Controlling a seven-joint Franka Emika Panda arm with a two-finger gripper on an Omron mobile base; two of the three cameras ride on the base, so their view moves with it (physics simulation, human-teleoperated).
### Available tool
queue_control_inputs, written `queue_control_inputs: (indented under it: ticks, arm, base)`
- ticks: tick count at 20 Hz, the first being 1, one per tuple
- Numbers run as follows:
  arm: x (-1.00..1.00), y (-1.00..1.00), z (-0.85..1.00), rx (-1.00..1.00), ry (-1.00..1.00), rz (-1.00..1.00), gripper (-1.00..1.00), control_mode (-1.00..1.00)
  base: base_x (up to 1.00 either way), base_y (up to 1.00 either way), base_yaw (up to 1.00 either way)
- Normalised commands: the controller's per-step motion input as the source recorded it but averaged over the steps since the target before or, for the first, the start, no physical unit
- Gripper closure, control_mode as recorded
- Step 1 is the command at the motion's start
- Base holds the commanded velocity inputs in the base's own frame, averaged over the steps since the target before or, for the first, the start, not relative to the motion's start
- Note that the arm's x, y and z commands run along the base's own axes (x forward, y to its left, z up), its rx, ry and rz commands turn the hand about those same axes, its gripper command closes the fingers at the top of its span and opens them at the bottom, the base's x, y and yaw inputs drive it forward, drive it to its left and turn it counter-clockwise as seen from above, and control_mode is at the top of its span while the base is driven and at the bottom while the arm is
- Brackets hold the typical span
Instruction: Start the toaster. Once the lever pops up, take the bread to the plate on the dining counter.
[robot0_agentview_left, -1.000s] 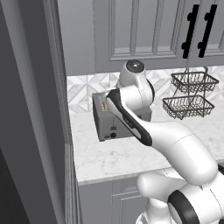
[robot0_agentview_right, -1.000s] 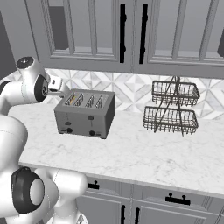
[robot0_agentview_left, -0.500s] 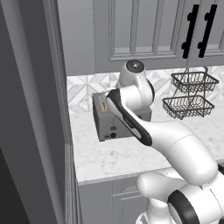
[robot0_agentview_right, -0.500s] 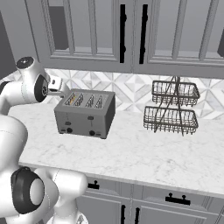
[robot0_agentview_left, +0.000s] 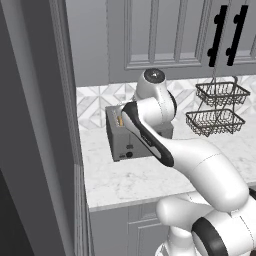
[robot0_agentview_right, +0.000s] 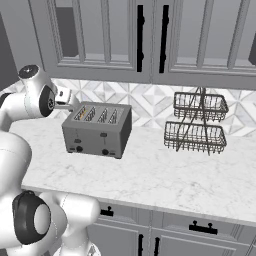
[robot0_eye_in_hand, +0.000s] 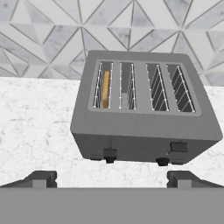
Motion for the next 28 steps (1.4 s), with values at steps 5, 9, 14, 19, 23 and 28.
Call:
queue_control_inputs:
  ticks: [5,9,14,19,23,28]
  arm:
    - [0.0,0.0,0.0,0.0,0.0,0.0,-1.0,-1.0]
    - [0.0,0.0,0.0,0.0,0.0,0.0,-1.0,-1.0]
    - [0.0,0.0,0.0,0.0,0.0,0.0,-1.0,-1.0]
    - [0.0,0.0,0.0,0.0,0.0,0.0,-1.0,-1.0]
    - [0.0,0.0,0.0,0.0,0.0,0.0,-1.0,-1.0]
    - [0.0,0.0,0.0,0.0,0.0,0.0,-1.0,-1.0]
  base:
    - [0.0,0.0,0.0]
    - [0.0,0.0,0.0]
    - [0.0,0.0,0.0]
    - [0.0,0.0,0.0]
    - [0.0,0.0,0.0]
    - [0.0,0.0,0.0]
